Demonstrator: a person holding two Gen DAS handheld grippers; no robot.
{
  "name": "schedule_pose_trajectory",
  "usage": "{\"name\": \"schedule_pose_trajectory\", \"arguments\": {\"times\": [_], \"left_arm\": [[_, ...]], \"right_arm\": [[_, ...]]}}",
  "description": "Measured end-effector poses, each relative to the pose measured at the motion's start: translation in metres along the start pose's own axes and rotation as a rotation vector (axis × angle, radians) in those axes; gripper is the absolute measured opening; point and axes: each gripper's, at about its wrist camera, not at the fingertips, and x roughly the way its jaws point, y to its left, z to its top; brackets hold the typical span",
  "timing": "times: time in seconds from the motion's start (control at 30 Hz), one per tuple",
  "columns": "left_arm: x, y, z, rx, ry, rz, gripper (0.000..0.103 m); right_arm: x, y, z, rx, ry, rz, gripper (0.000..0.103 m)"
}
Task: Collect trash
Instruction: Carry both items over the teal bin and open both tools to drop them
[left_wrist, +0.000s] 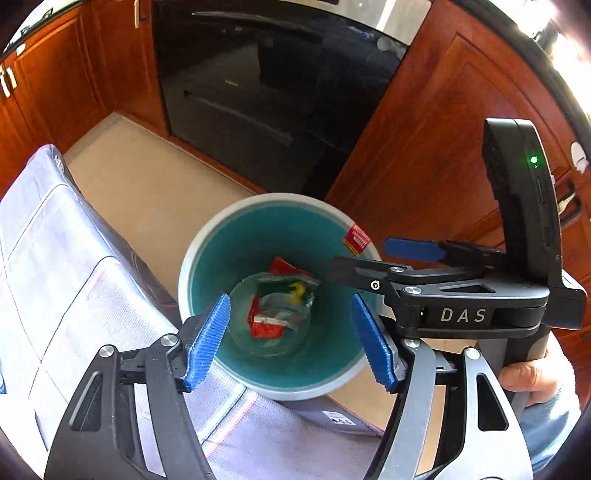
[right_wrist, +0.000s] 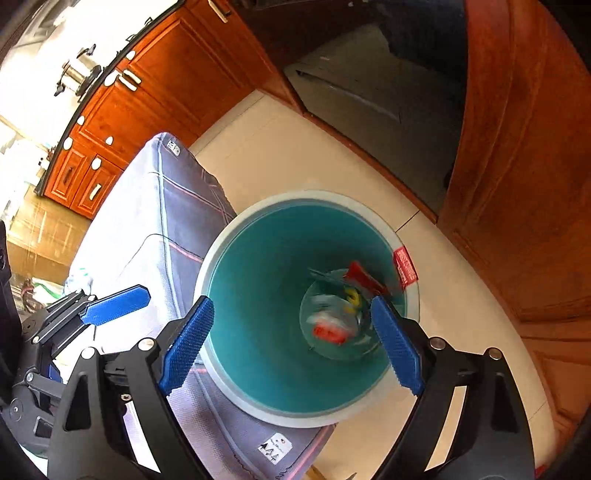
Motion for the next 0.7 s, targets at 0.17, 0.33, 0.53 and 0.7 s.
{"name": "schedule_pose_trajectory", "arguments": {"times": [0.17,0.33,0.53,0.7], "left_arm": [[-0.004,0.0,-0.012,0.0,-0.002,0.014,0.076],[-0.011,0.02,-0.034,-0.004,-0.014,0.019,0.079],[-0.03,0.03,-0.048,-0.003,-0.046,0.03,0.084],[-0.057,0.036,-0.066,-0.011,-0.086,0.045,0.09]], "right_arm": [[-0.008,0.003,-0.007,-0.015,-0.002,-0.012,0.087],[-0.017,0.009,-0.015,-0.023,0.002,-0.021,0.087],[-0.03,0.026,-0.027,-0.052,0.0,-0.025,0.087],[-0.042,0.051,-0.036,-0.09,-0.012,-0.023,0.087]]}}
